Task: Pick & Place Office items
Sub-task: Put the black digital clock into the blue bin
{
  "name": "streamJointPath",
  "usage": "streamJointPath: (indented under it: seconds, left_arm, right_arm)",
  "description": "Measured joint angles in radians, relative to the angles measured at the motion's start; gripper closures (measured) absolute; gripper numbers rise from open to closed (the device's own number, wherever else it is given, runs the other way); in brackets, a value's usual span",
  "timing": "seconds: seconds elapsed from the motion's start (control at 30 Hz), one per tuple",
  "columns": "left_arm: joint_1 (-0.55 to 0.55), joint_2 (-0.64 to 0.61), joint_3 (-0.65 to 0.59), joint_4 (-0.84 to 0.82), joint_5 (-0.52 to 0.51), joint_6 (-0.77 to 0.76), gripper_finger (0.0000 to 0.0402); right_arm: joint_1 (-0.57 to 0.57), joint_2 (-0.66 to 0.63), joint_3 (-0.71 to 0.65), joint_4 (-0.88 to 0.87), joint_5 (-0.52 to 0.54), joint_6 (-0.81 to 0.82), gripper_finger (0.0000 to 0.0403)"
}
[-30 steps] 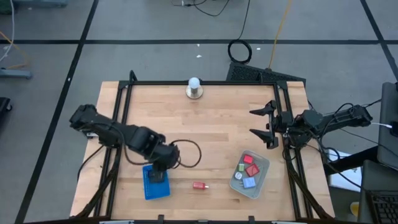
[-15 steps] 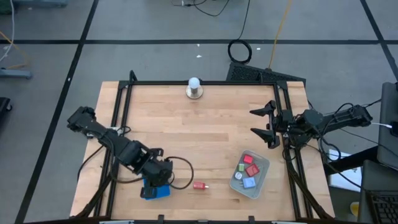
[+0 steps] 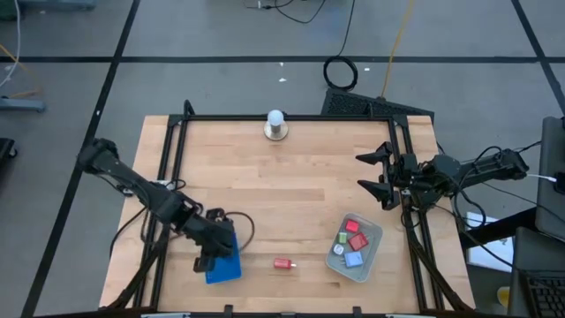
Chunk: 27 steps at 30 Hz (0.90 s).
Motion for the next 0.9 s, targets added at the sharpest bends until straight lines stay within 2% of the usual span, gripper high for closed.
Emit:
streamJointPath:
  seconds: [0.2, 0.43, 0.63, 0.9]
  left_arm:
    - [0.009, -0.147, -0.269, 0.164, -0.001, -0.095, 0.0267]
    - [0.009, -0.173, -0.48, 0.343, 0.008, -0.165, 0.0267]
    - [0.007, -0.172, -0.559, 0.414, -0.005, -0.201, 0.0267]
    - [0.007, -0.171, -0.572, 0.415, -0.023, -0.218, 0.0267]
  right_arm:
    - [0.0, 0.0, 0.0, 0.004, 0.001, 0.0, 0.0064]
    - [0.0, 0.022, 0.0, 0.054, 0.001, -0.003, 0.0064]
    - [0.0, 0.05, 0.0, 0.087, 0.001, -0.007, 0.0064]
    - [0.0, 0.076, 0.0, 0.116, 0.001, -0.007, 0.0064]
